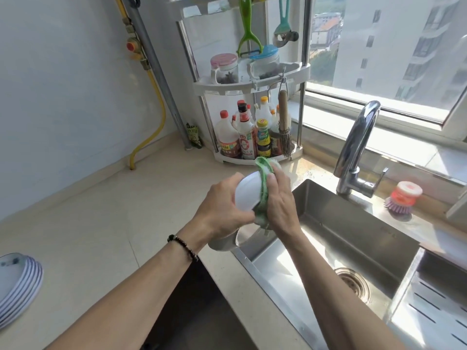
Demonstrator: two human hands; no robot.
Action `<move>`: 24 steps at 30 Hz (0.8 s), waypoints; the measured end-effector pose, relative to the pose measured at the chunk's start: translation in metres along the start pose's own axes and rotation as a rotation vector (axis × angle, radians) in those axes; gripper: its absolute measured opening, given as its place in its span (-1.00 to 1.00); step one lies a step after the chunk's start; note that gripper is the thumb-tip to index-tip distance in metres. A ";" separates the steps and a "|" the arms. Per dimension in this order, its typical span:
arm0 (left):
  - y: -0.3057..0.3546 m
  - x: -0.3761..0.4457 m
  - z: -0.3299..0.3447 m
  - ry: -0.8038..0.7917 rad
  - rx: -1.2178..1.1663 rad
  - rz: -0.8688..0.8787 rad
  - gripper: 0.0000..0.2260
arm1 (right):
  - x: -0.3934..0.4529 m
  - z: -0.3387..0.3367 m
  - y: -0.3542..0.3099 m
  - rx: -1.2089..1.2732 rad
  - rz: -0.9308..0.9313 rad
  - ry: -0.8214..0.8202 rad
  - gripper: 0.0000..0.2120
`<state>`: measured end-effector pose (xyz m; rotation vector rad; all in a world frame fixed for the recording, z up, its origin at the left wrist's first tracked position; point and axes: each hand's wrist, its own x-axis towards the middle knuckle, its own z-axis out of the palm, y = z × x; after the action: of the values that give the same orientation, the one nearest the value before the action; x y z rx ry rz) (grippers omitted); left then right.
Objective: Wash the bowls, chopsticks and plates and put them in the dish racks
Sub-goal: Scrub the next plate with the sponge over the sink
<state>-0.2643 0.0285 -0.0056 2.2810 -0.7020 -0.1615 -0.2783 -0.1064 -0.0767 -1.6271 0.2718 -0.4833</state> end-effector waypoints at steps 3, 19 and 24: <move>-0.001 -0.003 0.002 0.061 -0.016 0.035 -0.59 | 0.012 -0.004 -0.007 0.056 0.099 0.032 -0.57; 0.001 0.005 -0.042 -0.236 -0.223 -0.120 -0.43 | 0.016 -0.016 0.003 0.311 0.440 0.050 -0.71; 0.020 0.028 -0.028 -0.272 0.137 -0.057 -0.58 | 0.021 -0.011 -0.021 0.112 0.117 -0.068 -0.68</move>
<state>-0.2406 0.0190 0.0307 2.4378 -0.8081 -0.4706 -0.2671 -0.1230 -0.0523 -1.5063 0.2823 -0.3473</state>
